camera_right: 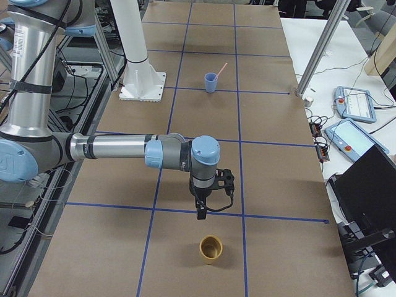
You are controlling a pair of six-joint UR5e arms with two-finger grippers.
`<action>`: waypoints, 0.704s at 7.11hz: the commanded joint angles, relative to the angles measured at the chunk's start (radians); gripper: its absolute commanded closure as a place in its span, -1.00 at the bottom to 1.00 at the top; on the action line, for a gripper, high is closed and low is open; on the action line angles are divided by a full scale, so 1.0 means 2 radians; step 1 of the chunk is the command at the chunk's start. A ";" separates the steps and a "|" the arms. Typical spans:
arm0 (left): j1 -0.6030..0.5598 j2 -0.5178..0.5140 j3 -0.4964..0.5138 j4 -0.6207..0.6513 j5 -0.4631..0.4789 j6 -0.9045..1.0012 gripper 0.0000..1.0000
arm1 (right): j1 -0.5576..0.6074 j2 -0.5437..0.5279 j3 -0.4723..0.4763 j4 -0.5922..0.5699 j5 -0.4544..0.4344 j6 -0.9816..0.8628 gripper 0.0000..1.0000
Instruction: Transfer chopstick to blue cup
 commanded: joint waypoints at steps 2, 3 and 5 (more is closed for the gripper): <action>0.000 0.000 -0.004 0.000 -0.001 0.001 -0.97 | 0.003 0.001 -0.004 0.001 0.015 -0.003 -1.00; 0.000 0.000 -0.004 0.000 0.000 0.001 -0.97 | 0.004 0.001 -0.004 0.001 0.015 -0.003 -1.00; 0.000 0.000 -0.004 0.000 0.001 0.001 -0.97 | 0.004 0.004 0.003 0.001 0.019 -0.003 -1.00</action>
